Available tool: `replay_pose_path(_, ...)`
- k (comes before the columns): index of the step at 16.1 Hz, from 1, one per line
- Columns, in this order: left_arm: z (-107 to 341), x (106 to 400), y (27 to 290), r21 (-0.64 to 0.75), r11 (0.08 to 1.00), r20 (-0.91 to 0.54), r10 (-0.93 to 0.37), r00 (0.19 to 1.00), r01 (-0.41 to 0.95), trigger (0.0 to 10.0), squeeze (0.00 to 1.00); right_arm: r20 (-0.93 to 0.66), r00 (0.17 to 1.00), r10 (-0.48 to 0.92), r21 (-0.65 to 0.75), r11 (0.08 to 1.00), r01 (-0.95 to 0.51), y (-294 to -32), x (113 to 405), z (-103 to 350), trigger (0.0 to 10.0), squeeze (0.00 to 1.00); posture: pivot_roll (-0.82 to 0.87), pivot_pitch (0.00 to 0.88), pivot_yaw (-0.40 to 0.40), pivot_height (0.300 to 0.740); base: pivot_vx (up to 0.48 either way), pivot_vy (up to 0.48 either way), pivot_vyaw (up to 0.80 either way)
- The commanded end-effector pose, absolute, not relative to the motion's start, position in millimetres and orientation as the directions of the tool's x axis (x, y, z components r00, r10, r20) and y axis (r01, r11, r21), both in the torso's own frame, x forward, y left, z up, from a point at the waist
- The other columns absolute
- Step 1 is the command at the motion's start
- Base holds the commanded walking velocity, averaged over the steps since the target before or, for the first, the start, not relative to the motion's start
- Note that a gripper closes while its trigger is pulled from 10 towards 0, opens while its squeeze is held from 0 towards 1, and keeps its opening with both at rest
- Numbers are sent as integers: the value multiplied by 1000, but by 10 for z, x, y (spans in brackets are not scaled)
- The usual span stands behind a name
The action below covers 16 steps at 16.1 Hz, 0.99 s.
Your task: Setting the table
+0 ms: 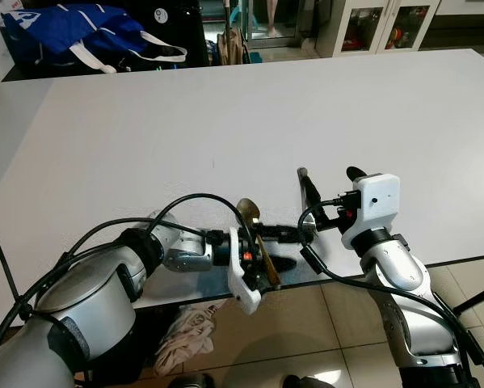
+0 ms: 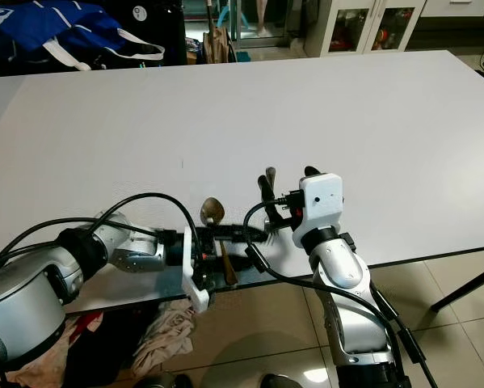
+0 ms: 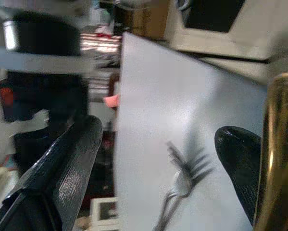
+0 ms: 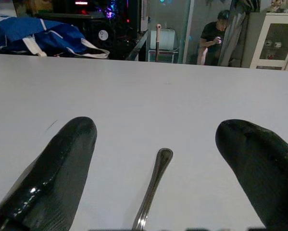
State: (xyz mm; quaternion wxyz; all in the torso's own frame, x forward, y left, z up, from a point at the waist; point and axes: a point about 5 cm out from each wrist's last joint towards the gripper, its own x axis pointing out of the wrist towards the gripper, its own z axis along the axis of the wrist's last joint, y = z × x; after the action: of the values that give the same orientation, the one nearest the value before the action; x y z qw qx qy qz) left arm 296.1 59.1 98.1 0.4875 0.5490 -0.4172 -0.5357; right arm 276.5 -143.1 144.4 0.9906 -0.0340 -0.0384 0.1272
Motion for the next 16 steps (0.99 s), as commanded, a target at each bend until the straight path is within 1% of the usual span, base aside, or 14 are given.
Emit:
replay_pose_path(1, 938, 2933, 597, 970, -223, -230, -971, 65, 98, 10000, 953, 72, 962, 262, -79, 963, -257, -1423, 2790, 1469, 10000, 0, -75, 54, 14, 740, 0, 0, 0)
replay_pose_path(2, 925, 2914, 596, 967, -227, -235, -970, 55, 116, 10000, 0, 72, 962, 262, -79, 963, -257, -1422, 2790, 1468, 10000, 0, -75, 53, 15, 740, 0, 0, 0)
replay_pose_path(3, 916, 2882, 586, 955, -243, -253, -967, 39, 171, 10000, 0, 72, 963, 262, -78, 964, -256, -1422, 2787, 1465, 10000, 0, -75, 53, 17, 740, 0, 0, 0)
replay_pose_path(4, 935, 2879, 566, 942, -225, -244, -969, 47, 249, 10000, 0, 72, 963, 261, -78, 964, -256, -1421, 2785, 1463, 10000, 0, -75, 53, 17, 740, 0, 0, 0)
replay_pose_path(5, 963, 2906, 534, 917, -169, -215, -972, 91, 360, 10000, 0, 71, 963, 261, -78, 964, -256, -1420, 2783, 1462, 10000, 0, -74, 53, 17, 740, 0, 0, 0)
replay_pose_path(6, 1005, 2967, 483, 875, -71, -170, -971, 168, 479, 10000, 0, 71, 963, 261, -77, 964, -256, -1419, 2782, 1462, 10000, 0, -74, 53, 17, 740, 0, 0, 0)
replay_pose_path(7, 1090, 3101, 408, 814, 66, -124, -951, 283, 577, 10000, 0, 71, 963, 261, -76, 964, -256, -1419, 2786, 1458, 10000, 0, -74, 53, 17, 740, 0, 0, 0)
replay_pose_path(9, 1204, 3267, 373, 698, 214, -100, -915, 390, 683, 10000, 0, 72, 962, 263, -76, 963, -258, -1412, 2789, 1462, 10000, 0, -71, 56, 14, 740, 0, 0, 0)
replay_pose_path(10, 1214, 3285, 377, 679, 229, -101, -912, 398, 697, 10000, 0, 72, 962, 263, -76, 963, -258, -1411, 2789, 1463, 10000, 0, -72, 57, 14, 740, 0, 0, 0)
replay_pose_path(11, 1261, 3364, 419, 632, 301, -81, -891, 447, 714, 10000, 0, 73, 962, 263, -77, 963, -258, -1413, 2789, 1466, 10000, 0, -75, 59, 13, 740, 0, 0, 0)
replay_pose_path(12, 1308, 3416, 453, 600, 344, -62, -880, 471, 723, 10000, 0, 73, 962, 262, -77, 963, -257, -1416, 2788, 1467, 10000, 0, -75, 60, 12, 740, 0, 0, 0)
replay_pose_path(13, 1401, 3496, 515, 564, 407, -27, -861, 508, 719, 10000, 0, 72, 963, 261, -79, 964, -255, -1423, 2785, 1465, 10000, 0, -76, 60, 11, 740, 0, 0, 0)
replay_pose_path(16, 1660, 3682, 649, 507, 539, 39, -794, 607, 673, 10000, 0, 70, 963, 259, -80, 964, -253, -1429, 2786, 1462, 10000, 0, -77, 59, 10, 740, 0, 0, 0)
